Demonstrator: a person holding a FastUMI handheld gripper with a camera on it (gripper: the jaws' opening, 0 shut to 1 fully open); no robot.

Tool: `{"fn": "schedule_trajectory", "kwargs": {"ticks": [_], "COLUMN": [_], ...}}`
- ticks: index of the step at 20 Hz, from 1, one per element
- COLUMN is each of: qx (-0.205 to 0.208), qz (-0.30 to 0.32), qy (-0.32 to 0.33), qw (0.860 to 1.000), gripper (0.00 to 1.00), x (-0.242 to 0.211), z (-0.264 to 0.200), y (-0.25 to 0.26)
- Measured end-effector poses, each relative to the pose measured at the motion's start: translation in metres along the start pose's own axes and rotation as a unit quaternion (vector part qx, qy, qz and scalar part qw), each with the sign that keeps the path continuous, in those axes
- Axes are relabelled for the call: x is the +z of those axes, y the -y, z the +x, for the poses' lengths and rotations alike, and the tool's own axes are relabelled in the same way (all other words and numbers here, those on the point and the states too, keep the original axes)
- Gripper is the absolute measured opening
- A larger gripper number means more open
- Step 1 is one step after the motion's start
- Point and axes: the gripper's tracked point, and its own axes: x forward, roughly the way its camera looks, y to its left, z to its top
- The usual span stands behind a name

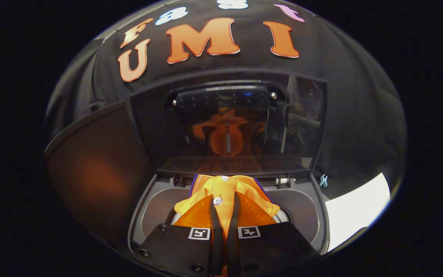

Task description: Put the clothes into the washing machine and then close the washing machine lid.

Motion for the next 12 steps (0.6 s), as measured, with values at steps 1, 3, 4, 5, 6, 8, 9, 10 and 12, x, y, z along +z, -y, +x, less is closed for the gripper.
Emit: {"fn": "schedule_trajectory", "kwargs": {"ticks": [1, 3, 4, 5, 6, 8, 9, 10, 12], "qx": [-0.002, -0.004, -0.006, -0.007, -0.008, -0.01, -0.013, -0.015, -0.02], "qz": [0.003, 0.004, 0.003, 0.004, 0.011, 0.029, 0.035, 0.041, 0.046], "qy": [-0.018, -0.05, -0.066, -0.086, -0.106, -0.136, -0.149, -0.159, -0.176], "qw": [1.0, 0.999, 0.998, 0.996, 0.994, 0.99, 0.988, 0.986, 0.983], "gripper": [0.13, 0.13, 0.12, 0.12, 0.13, 0.13, 0.13, 0.13, 0.13], "x": [-0.009, -0.03, -0.038, -0.048, -0.058, -0.07, -0.075, -0.079, -0.087], "z": [0.01, 0.023, 0.027, 0.032, 0.039, 0.045, 0.051, 0.053, 0.059], "y": [0.0, 0.002, 0.003, 0.005, 0.007, 0.007, 0.009, 0.011, 0.014]}}
